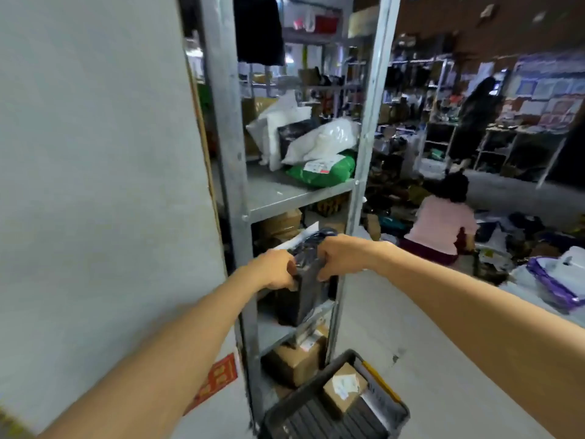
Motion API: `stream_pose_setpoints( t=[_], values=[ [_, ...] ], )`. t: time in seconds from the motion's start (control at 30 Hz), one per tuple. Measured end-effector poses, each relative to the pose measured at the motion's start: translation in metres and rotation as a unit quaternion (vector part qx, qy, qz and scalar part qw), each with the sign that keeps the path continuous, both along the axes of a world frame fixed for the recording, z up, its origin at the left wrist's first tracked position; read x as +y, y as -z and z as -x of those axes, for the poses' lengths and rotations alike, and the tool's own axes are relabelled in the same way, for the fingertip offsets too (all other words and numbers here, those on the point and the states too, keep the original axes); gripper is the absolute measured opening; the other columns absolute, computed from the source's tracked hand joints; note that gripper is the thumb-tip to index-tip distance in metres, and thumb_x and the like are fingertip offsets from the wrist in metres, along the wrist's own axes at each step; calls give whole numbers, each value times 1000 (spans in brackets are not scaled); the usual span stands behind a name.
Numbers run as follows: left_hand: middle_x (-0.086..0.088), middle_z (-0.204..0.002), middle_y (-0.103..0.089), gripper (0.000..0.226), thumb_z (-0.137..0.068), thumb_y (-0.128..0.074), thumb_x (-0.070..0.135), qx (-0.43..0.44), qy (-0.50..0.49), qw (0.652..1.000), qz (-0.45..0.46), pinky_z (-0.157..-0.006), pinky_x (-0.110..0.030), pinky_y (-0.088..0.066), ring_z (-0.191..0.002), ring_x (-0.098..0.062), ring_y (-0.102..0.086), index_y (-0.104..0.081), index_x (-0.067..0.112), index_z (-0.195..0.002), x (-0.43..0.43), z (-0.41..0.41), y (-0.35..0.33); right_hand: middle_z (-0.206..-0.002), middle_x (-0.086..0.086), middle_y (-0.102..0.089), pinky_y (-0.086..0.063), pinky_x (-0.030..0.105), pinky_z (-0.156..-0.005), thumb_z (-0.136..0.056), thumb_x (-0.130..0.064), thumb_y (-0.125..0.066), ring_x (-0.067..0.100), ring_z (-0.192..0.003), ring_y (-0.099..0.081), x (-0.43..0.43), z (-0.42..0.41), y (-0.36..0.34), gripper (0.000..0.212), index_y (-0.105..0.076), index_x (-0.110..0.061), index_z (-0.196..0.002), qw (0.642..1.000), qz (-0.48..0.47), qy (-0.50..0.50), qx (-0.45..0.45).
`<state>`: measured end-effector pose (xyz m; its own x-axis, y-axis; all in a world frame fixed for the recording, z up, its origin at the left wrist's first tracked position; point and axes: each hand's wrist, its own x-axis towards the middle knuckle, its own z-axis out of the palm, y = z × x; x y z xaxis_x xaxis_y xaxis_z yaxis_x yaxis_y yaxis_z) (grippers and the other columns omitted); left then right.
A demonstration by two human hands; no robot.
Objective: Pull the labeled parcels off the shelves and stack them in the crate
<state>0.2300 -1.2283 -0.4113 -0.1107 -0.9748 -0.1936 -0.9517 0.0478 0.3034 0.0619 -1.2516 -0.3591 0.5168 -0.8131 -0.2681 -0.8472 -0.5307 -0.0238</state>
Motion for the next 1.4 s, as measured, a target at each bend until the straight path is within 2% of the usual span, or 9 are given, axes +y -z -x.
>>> stream_pose_setpoints(
  t=[0.33, 0.5, 0.57, 0.67, 0.8, 1.03, 1.13, 1.27, 1.4],
  values=[
    [-5, -106, -67, 32, -80, -74, 27, 0, -350, 937, 12, -85, -33, -53, -101, -24, -64, -67, 17, -109, 334, -240, -18, -134, 4, -50, -44, 33, -97, -84, -43, -70, 24, -118, -53, 193, -270, -4, 60, -50, -17, -134, 958, -42, -282, -32],
    [-5, -98, -67, 28, -80, -75, 29, -18, -509, 861, 18, -81, -31, -50, -93, -22, -63, -70, 18, -105, 515, -293, -52, -99, 4, -64, -48, 32, -71, -84, -47, -64, 23, -90, -62, 339, -375, -18, 44, -63, -9, -108, 872, -13, -489, -31],
    [-9, -90, -64, 20, -80, -75, 28, -17, -557, 830, 23, -76, -32, -50, -86, -25, -62, -68, 16, -94, 577, -294, -70, -92, -1, -54, -48, 35, -69, -83, -42, -67, 25, -86, -60, 397, -410, -28, 47, -57, -12, -118, 836, -33, -545, -49],
    [-6, -99, -67, 25, -81, -74, 28, -34, -637, 770, 25, -78, -35, -54, -90, -24, -63, -67, 14, -100, 662, -278, -100, -114, 10, -60, -52, 43, -87, -85, -41, -69, 32, -102, -60, 485, -445, -67, 57, -54, -8, -129, 767, -49, -636, -65],
    [-1, -119, -58, 31, -86, -69, 31, -92, -719, 687, 48, -90, -28, -41, -111, -20, -53, -65, 18, -114, 747, -228, -150, -130, 3, -53, -46, 28, -86, -88, -39, -68, 22, -113, -54, 571, -457, -129, 57, -49, -15, -136, 684, -61, -717, -117],
    [1, -118, -65, 34, -82, -73, 36, -165, -835, 521, 63, -93, -34, -50, -103, -20, -62, -67, 22, -113, 805, -126, -203, -88, -3, -62, -46, 25, -61, -84, -28, -71, 16, -78, -60, 661, -412, -185, 18, -63, -20, -98, 517, -60, -837, -169],
    [2, -119, -63, 37, -82, -71, 38, -211, -858, 467, 32, -94, -34, -48, -109, -21, -59, -66, 24, -115, 814, -81, -217, -84, -9, -58, -52, 27, -65, -82, -33, -73, 8, -74, -57, 692, -381, -194, 16, -58, -30, -87, 461, -58, -869, -170],
    [1, -118, -65, 38, -81, -74, 33, -201, -900, 385, 35, -84, -27, -48, -105, -21, -61, -65, 23, -116, 838, -16, -231, -117, -3, -60, -51, 29, -88, -85, -34, -70, 13, -101, -58, 732, -329, -200, 40, -58, -26, -122, 384, -44, -906, -171],
    [-1, -118, -65, 34, -82, -73, 30, -217, -924, 312, 49, -77, -23, -47, -103, -19, -62, -64, 24, -114, 858, 45, -240, -125, -2, -60, -51, 31, -91, -82, -34, -73, 14, -105, -58, 766, -279, -209, 47, -56, -24, -125, 322, -68, -928, -178]
  ],
)
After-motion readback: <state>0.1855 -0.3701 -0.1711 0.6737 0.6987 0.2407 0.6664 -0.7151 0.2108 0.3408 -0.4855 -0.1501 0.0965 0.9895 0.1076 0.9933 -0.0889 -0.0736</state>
